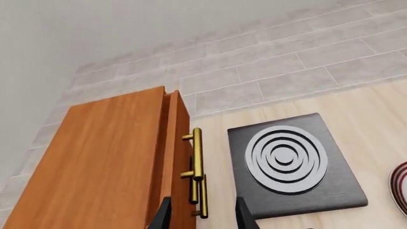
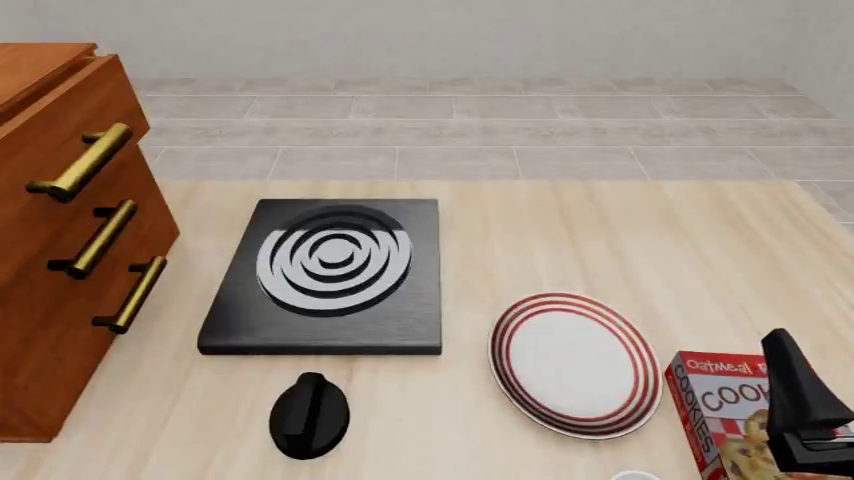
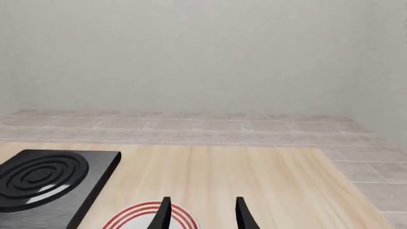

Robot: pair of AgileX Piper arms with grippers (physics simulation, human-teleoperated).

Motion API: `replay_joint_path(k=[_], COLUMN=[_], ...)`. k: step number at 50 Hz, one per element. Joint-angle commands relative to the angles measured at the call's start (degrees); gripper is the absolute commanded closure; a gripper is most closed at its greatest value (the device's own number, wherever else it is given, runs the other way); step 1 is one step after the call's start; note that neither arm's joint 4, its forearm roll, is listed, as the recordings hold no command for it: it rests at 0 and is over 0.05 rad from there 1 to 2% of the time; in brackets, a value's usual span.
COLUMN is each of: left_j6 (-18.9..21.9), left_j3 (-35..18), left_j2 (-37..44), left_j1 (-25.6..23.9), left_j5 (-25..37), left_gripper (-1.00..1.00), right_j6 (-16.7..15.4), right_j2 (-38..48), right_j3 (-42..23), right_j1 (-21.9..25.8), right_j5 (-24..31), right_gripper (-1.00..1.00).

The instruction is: Pick the akita bowl in the top layer of the wooden cabinet and place it on the plate.

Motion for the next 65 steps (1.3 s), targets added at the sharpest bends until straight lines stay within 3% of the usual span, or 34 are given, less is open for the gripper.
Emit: replay_joint_path(k=[1,5,26,42,65], left_j6=[1.5,0.1,4.6,4.6,5.6], left_j3=[-4.1,-5.6,-10.6,-16.6,-8.5], left_j2=[2.8,4.2,9.1,13.1,14.5], left_j1=[1.0,0.5,4.1,4.6,8.2], left_j5=[3.8,5.6,9.3,14.8,11.9], left_gripper=[-1.00,-1.00,-1.00,-1.00,-1.00], right_j6=[0.0,0.1,-0.8,-0.4,0.0], right_j2=[0.0,0.0,0.0,0.0,0.0], right_j3=[-0.2,-0.2,-0.2,-0.3,0.0], right_j1=[0.0,-0.1,0.5,0.0,-0.2], right_j5=[-0.1,-0.1,-0.3,-0.2,-0.3], right_gripper=[-1.00,-1.00,-1.00,-1.00,-1.00])
